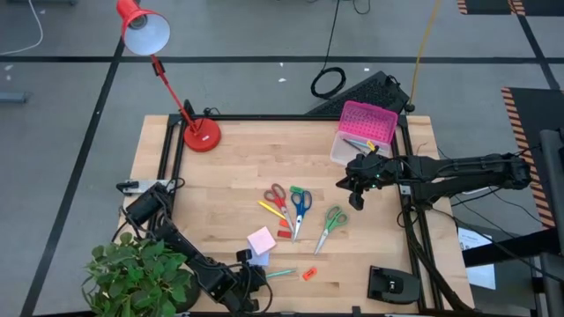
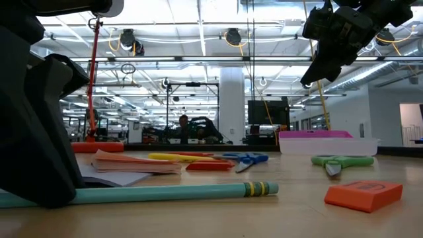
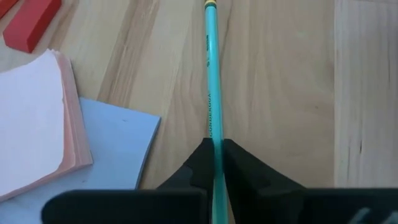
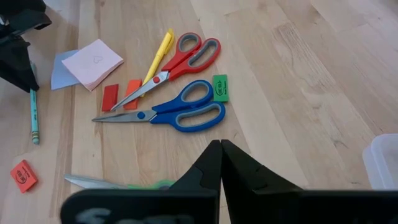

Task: Pack school essentials
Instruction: Put the light blue pencil into the supply box

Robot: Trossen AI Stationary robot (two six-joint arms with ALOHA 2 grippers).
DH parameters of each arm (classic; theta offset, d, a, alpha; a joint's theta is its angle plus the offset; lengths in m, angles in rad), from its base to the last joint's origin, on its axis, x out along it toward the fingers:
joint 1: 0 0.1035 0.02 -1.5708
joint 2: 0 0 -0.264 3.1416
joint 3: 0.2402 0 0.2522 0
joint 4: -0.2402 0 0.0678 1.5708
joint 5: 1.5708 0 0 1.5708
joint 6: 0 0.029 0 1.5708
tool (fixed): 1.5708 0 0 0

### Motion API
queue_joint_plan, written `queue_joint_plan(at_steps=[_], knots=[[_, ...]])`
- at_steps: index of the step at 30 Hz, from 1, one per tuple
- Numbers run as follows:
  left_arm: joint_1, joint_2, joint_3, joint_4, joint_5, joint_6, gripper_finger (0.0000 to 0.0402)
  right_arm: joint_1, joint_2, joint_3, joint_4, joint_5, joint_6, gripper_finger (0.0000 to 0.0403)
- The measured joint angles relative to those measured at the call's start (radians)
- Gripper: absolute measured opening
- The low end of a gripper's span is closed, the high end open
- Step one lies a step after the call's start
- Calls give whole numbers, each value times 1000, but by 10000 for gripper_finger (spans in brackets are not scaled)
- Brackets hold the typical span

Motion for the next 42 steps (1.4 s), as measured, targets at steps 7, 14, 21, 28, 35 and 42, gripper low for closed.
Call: queue_joint_plan(at_steps=[7,14,21,28,35,42], knots=[[1,-9,-1,4,0,5,22,0,0,0,0,0,0,0],[3,-12,-2,5,0,8,27,0,0,0,0,0,0,0],[4,-13,-2,6,0,11,28,0,0,0,1,0,-1,0],[14,-14,-2,7,0,28,28,0,0,0,1,0,-8,0],[40,-45,-5,-11,-5,75,28,0,0,0,1,1,-15,0],[74,-96,-4,-10,-6,155,28,0,0,0,2,2,-19,0]])
